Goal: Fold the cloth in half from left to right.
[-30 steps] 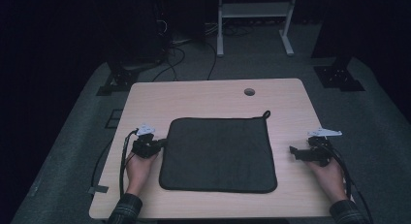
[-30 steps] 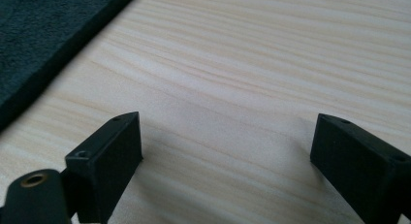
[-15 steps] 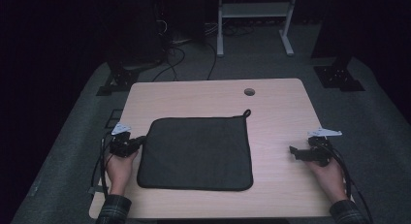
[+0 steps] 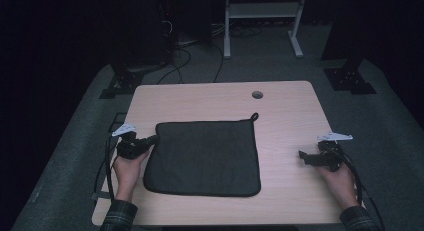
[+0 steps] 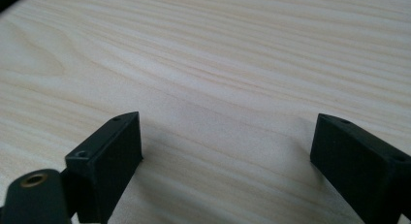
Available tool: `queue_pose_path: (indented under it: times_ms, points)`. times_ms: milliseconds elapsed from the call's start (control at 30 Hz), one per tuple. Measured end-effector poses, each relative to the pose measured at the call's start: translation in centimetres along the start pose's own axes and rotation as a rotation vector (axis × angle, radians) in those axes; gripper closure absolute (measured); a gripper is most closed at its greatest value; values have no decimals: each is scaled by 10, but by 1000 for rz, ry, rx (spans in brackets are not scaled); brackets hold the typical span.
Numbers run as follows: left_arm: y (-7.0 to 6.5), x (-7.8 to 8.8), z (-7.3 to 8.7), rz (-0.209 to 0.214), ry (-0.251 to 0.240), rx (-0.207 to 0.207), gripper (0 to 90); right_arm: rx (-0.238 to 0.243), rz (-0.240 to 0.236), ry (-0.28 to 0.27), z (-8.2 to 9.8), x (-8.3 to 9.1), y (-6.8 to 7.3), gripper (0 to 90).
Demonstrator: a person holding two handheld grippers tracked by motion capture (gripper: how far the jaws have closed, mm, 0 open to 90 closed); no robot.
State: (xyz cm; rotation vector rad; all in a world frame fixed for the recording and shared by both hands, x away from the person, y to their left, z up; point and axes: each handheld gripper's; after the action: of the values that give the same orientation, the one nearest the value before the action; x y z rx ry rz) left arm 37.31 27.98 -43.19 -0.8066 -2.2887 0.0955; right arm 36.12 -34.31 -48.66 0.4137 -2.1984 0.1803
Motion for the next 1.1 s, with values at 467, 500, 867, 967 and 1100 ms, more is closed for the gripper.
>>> queue_pose_path:
  times_ms: [467,500,867,967,1100]
  points:
    - [-30,-27,-14,97,22,-52,873,0,0,0,0,0,0,102]
    - [-31,-28,-15,103,24,-55,873,0,0,0,0,0,0,101]
    - [-56,-58,-24,191,66,-92,873,0,0,0,0,0,0,102]
    - [-64,-66,-26,208,77,-107,873,0,0,0,0,0,0,102]
    - [-73,-77,-29,227,91,-122,872,0,0,0,0,0,0,101]
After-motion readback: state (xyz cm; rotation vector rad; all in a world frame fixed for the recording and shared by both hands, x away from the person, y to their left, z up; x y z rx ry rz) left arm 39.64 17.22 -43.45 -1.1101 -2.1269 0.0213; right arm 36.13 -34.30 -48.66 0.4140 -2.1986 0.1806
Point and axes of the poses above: each handheld gripper's, and its own axes: x roughly backward along the jaws, z roughly out of its underside, y roughly to its left, and after that the axes turned 9 degrees about y, right-handed
